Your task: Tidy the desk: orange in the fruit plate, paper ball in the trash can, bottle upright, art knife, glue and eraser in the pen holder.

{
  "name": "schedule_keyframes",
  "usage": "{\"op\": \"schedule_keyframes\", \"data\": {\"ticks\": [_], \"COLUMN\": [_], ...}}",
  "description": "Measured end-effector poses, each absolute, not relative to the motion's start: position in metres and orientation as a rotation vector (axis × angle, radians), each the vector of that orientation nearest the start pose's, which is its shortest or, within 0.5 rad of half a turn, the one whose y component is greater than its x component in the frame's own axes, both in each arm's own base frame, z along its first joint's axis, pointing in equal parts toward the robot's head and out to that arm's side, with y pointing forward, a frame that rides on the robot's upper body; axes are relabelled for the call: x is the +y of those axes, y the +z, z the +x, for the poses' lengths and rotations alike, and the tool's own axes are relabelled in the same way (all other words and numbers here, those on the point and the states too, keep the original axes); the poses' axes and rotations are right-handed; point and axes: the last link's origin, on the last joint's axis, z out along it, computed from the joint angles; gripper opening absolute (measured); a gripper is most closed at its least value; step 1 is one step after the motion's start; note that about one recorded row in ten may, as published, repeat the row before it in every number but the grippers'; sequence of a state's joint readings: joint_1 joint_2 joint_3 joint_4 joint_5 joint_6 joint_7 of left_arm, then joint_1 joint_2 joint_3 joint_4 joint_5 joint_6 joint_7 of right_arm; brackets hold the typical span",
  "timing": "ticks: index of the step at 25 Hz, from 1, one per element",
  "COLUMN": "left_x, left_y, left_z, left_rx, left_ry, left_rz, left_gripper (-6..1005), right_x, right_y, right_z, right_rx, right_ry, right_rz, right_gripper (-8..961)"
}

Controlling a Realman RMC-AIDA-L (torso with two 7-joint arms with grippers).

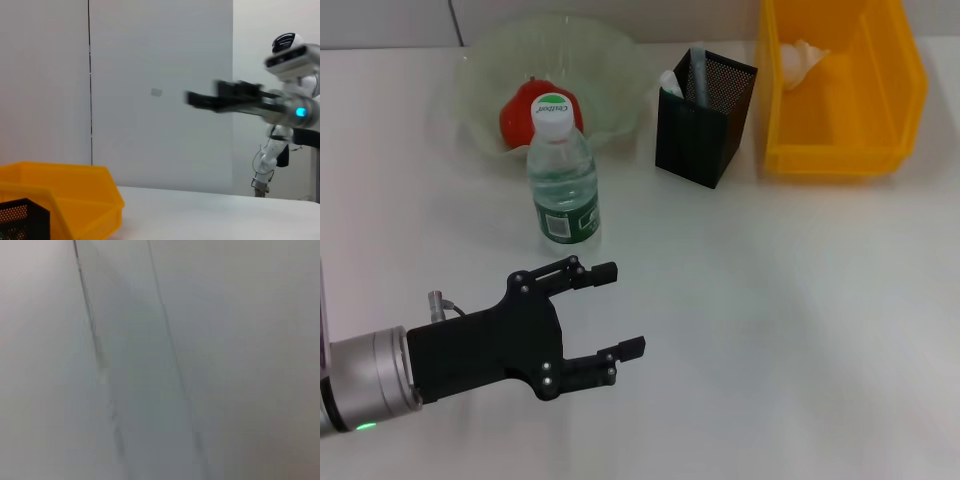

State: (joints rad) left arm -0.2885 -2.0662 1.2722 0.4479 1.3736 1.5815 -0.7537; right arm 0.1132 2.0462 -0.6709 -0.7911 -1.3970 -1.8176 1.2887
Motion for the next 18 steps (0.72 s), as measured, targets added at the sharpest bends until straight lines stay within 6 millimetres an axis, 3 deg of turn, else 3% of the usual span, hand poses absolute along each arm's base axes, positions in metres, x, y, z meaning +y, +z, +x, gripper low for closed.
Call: {"op": "schedule_keyframes", "data": {"ticks": [3,7,13,18], "left_x": [0.242,0.243,0.245,0.245], "left_y": [-0.053,-0.055,-0.062,-0.066], "left_z": [-0.273,-0.271,-0.262,-0.262], "left_rx": [-0.187,-0.194,-0.225,-0.251], "left_ry": [-0.986,-0.991,-0.986,-0.946], "left_rz": [-2.700,-2.723,-2.824,-2.891], "left_gripper": [776,776,776,776], "right_x": [0.198,0.193,0.214,0.229], "right_y": [0.104,0.095,0.051,0.034], "right_z": [0.324,0.325,0.314,0.305], "right_rx": [0.538,0.580,0.636,0.598], "right_ry": [1.089,1.032,0.808,0.751], "right_rz": [-2.406,-2.536,-2.803,-2.872], "right_gripper": [760,761,760,761]}}
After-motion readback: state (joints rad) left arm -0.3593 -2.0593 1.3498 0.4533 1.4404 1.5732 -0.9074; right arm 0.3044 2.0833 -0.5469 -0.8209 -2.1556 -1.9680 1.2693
